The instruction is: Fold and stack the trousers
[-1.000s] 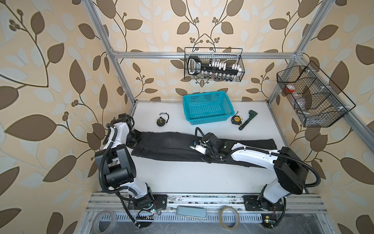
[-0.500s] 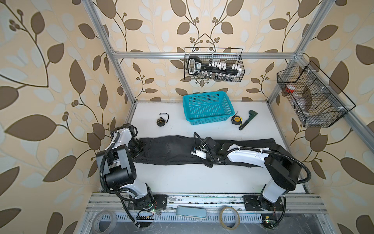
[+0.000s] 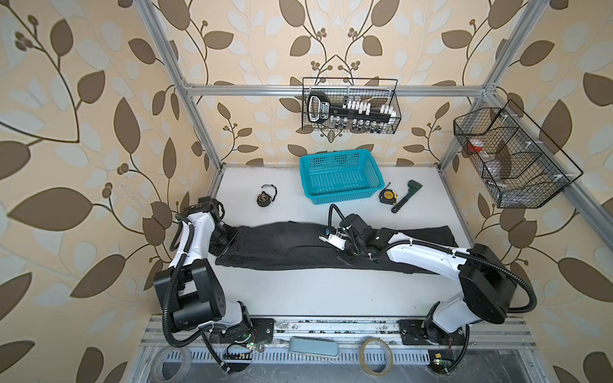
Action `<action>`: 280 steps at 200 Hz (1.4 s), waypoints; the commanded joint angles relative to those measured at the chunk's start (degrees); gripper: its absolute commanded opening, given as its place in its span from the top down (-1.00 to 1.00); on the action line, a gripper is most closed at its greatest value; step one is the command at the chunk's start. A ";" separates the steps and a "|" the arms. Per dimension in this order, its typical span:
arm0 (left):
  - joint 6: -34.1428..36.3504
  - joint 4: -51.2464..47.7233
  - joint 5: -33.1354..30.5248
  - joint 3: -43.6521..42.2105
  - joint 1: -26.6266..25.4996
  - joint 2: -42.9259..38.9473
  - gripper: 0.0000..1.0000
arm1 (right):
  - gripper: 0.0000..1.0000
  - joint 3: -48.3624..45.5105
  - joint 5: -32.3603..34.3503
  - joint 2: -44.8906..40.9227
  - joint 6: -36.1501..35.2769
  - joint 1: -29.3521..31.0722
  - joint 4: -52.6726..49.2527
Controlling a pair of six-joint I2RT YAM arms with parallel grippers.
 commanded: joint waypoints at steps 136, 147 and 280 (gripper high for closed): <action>5.34 6.88 -16.96 -5.68 0.82 9.00 0.78 | 0.65 2.13 2.19 9.62 -4.11 7.06 -5.49; 5.51 6.13 -16.36 -5.10 0.84 7.98 0.72 | 0.56 2.26 0.18 7.37 -2.17 5.87 -6.38; -4.76 4.92 -2.61 -0.84 -14.10 -2.30 0.17 | 0.21 -11.30 -4.71 -4.20 30.55 -5.43 4.92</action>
